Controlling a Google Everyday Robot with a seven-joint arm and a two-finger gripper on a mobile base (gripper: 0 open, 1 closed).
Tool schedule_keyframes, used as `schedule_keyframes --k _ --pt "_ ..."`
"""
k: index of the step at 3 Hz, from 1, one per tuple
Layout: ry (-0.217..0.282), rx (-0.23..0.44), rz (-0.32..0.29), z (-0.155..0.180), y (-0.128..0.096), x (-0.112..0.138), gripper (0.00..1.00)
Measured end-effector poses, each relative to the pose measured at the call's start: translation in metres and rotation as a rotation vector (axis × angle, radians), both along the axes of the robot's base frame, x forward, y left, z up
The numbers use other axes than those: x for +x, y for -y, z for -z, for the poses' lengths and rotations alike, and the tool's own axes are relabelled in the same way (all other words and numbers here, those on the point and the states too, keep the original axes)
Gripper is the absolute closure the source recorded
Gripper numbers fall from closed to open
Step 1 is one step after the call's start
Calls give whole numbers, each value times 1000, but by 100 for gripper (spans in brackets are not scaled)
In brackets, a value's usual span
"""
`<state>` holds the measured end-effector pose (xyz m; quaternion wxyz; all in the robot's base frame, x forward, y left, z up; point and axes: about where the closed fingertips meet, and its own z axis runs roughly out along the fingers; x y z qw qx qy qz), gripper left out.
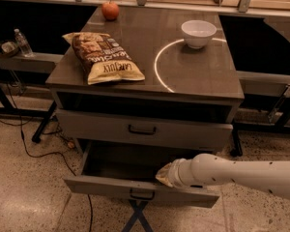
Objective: Open middle drawer
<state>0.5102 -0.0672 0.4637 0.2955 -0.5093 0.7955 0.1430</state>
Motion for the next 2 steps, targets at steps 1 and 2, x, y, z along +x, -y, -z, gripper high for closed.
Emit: schedule_keyframes --k 1,2 --pt "-20 -11 7 14 10 -12 100" --pt "-52 -29 20 24 24 -31 100"
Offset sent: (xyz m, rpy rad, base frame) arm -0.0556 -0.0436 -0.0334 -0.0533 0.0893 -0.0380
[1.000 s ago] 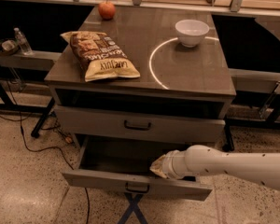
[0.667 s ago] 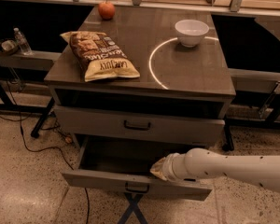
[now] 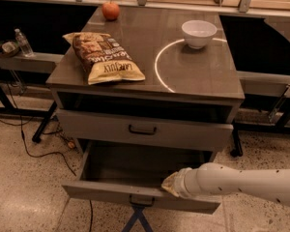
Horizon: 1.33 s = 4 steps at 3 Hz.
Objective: Open middle drawer
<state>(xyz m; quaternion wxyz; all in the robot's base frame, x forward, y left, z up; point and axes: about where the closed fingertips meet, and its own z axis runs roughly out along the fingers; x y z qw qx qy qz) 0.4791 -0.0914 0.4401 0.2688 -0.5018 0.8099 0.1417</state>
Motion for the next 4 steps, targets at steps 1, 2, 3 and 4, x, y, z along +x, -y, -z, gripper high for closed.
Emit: schedule_keyframes --k 1,2,3,4 --pt "-68 -23 -5 12 8 -36 100" --pt "-102 -35 -10 16 11 -54 100" --pt "-102 -35 -10 15 11 -54 100" --pt "-89 -15 -2 2 13 -56 100"
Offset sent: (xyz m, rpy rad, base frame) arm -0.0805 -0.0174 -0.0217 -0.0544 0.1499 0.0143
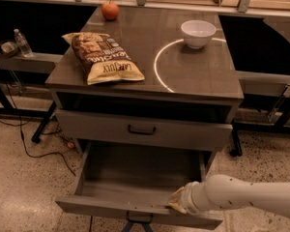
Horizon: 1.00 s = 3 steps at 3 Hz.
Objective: Open middle drawer
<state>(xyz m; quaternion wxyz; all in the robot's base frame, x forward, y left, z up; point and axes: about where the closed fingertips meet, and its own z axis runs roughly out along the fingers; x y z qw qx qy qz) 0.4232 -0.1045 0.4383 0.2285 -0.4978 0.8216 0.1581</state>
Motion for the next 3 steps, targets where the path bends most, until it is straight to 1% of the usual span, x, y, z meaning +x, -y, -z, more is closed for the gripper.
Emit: schedule_keyframes --k 1,2,3 --pt "36 31 29 -27 14 10 100" --pt "83 56 53 -55 27 26 100" --pt "117 74 74 -71 37 38 100"
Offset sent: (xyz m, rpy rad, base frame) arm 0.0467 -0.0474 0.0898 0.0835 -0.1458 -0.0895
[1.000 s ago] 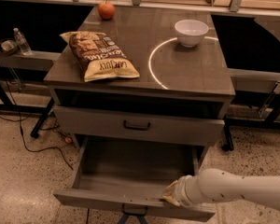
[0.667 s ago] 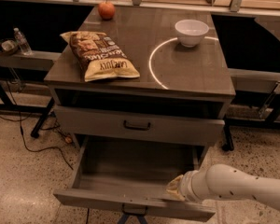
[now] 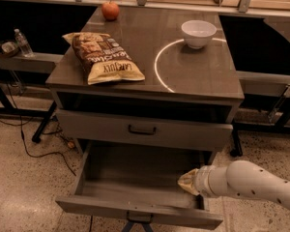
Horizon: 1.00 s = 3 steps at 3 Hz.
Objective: Open middle drawer
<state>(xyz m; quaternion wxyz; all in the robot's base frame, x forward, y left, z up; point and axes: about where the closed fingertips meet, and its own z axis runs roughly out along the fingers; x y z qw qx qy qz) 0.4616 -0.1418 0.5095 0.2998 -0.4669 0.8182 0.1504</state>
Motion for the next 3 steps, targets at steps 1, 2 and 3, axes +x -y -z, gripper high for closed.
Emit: schedule_keyframes --k 1,2,3 --pt "24 15 46 -26 26 15 100" --pt "49 -22 109 -67 76 30 100" --pt "57 -123 175 -114 135 24 100"
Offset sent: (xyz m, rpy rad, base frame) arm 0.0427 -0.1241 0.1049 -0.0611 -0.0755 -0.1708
